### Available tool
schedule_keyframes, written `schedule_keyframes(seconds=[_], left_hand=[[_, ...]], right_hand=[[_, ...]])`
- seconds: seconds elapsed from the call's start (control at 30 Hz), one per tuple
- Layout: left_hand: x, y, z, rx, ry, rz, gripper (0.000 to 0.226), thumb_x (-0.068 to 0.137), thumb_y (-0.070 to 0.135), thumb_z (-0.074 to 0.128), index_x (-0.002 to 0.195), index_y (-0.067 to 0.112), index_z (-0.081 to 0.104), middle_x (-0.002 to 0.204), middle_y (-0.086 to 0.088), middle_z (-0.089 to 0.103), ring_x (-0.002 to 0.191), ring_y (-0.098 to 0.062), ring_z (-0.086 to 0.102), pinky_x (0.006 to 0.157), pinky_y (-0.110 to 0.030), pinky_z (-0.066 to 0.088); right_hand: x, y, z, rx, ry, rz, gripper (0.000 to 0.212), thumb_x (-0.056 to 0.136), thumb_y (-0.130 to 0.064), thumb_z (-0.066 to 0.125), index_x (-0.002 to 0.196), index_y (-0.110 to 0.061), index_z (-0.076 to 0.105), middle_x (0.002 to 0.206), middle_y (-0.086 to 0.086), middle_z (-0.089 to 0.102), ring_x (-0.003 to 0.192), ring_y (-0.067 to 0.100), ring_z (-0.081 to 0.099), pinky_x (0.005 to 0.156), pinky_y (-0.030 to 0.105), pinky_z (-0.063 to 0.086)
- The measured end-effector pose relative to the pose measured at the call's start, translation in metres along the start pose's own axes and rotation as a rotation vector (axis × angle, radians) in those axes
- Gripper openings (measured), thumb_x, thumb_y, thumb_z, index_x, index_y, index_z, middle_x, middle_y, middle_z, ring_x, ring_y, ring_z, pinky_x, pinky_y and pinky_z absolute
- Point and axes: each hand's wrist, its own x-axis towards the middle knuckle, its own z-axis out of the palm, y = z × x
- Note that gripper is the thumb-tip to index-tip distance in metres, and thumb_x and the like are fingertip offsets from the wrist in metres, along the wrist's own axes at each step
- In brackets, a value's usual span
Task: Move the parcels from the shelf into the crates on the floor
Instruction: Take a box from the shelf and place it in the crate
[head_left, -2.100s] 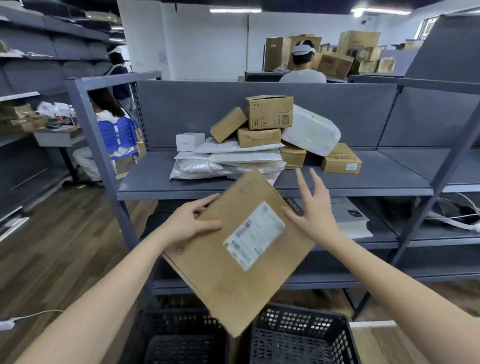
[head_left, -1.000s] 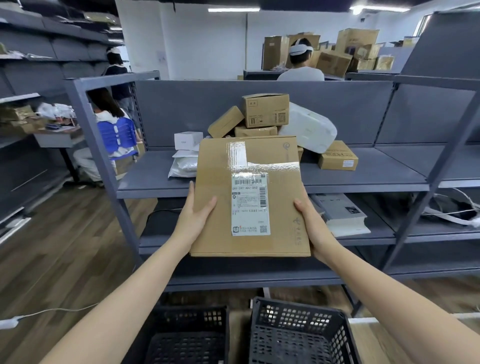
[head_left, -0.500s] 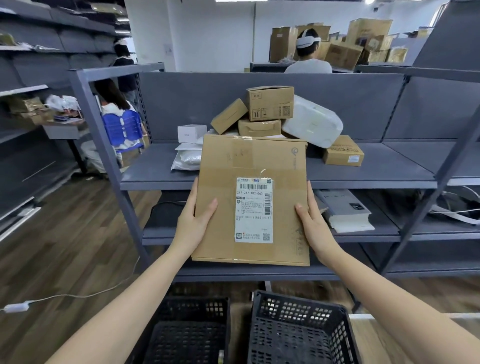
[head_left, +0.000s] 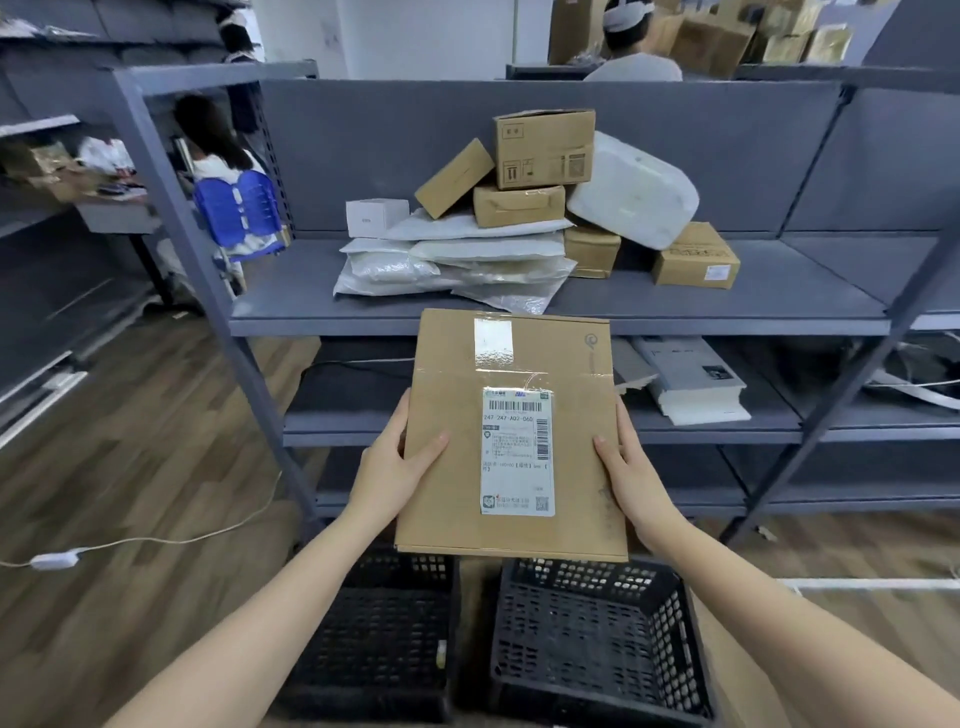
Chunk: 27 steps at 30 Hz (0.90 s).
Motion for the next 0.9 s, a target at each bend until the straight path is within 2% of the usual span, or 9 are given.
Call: schedule_keyframes(seconds=[0.07,0.17,0.27,0.37,0.43,0.5,0.6,0.67,0.9], left_hand=[[-0.001,-0.008,0.011,0.032,-0.025,-0.028,0.066,0.089,0.039,0.059,0.145,0.042,0.025,0.122,0.023,0.055,0.097,0.016,0.050,0.082,-0.014,0.043],[0.002,-0.022,0.028,0.072,-0.089,-0.084,0.066,0.090,0.037,0.059,0.145,0.043,0.023,0.118,0.022,0.054,0.091,0.014,0.050,0.073,-0.006,0.040],[0.014,-0.038,0.045,0.075,-0.151,-0.133,0.068,0.089,0.034,0.061,0.144,0.046,0.022,0.113,0.026,0.054,0.093,0.009,0.052,0.071,-0.008,0.042],[0.029,-0.057,0.063,0.087,-0.207,-0.161,0.069,0.089,0.033,0.062,0.144,0.046,0.023,0.114,0.027,0.055,0.103,0.002,0.055,0.077,-0.015,0.044],[0.041,-0.068,0.075,0.108,-0.255,-0.178,0.069,0.089,0.032,0.062,0.143,0.047,0.021,0.110,0.029,0.056,0.097,0.007,0.054,0.075,-0.014,0.045],[0.052,-0.078,0.087,0.126,-0.298,-0.197,0.068,0.089,0.032,0.062,0.142,0.048,0.021,0.103,0.033,0.055,0.093,0.008,0.055,0.074,-0.014,0.046],[0.070,-0.097,0.105,0.133,-0.335,-0.221,0.067,0.087,0.036,0.063,0.138,0.054,0.023,0.107,0.026,0.060,0.100,-0.004,0.060,0.084,-0.029,0.053],[0.077,-0.111,0.116,0.141,-0.352,-0.245,0.065,0.086,0.038,0.064,0.131,0.061,0.024,0.108,0.023,0.062,0.099,-0.006,0.062,0.086,-0.035,0.054],[0.070,-0.155,0.157,0.180,-0.406,-0.308,0.073,0.086,0.029,0.066,0.140,0.044,0.020,0.108,0.019,0.059,0.097,-0.006,0.062,0.081,-0.022,0.052]], right_hand=[[-0.003,0.014,-0.005,-0.002,0.005,0.017,0.052,0.101,-0.029,0.038,0.145,-0.046,0.015,0.134,-0.029,0.039,0.115,-0.007,0.046,0.098,0.022,0.036],[-0.006,0.034,-0.012,-0.013,0.023,0.076,0.050,0.101,-0.028,0.038,0.140,-0.050,0.016,0.138,-0.026,0.035,0.121,-0.002,0.042,0.096,0.017,0.035],[-0.002,0.057,-0.020,-0.023,0.041,0.139,0.053,0.100,-0.030,0.038,0.140,-0.052,0.012,0.141,-0.026,0.031,0.127,0.002,0.038,0.105,0.024,0.031],[0.008,0.079,-0.027,-0.031,0.088,0.239,0.059,0.101,-0.031,0.036,0.146,-0.046,0.002,0.141,-0.025,0.026,0.126,0.003,0.036,0.104,0.025,0.029],[0.015,0.094,-0.029,-0.026,0.111,0.286,0.059,0.102,-0.026,0.033,0.147,-0.045,0.000,0.142,-0.024,0.026,0.122,0.004,0.038,0.102,0.025,0.030],[0.021,0.108,-0.032,-0.041,0.132,0.316,0.058,0.102,-0.020,0.031,0.147,-0.043,0.004,0.141,-0.024,0.028,0.114,0.000,0.042,0.096,0.020,0.033],[0.031,0.130,-0.038,-0.045,0.147,0.353,0.057,0.101,-0.018,0.035,0.147,-0.041,0.011,0.135,-0.021,0.039,0.102,-0.012,0.048,0.076,0.007,0.040],[0.034,0.145,-0.041,-0.027,0.147,0.370,0.058,0.100,-0.020,0.041,0.148,-0.039,0.015,0.136,-0.018,0.042,0.099,-0.020,0.048,0.071,0.002,0.042],[0.035,0.201,-0.056,-0.010,0.128,0.472,0.061,0.098,-0.025,0.047,0.147,-0.041,0.015,0.140,-0.014,0.045,0.111,-0.005,0.051,0.078,0.013,0.046]])
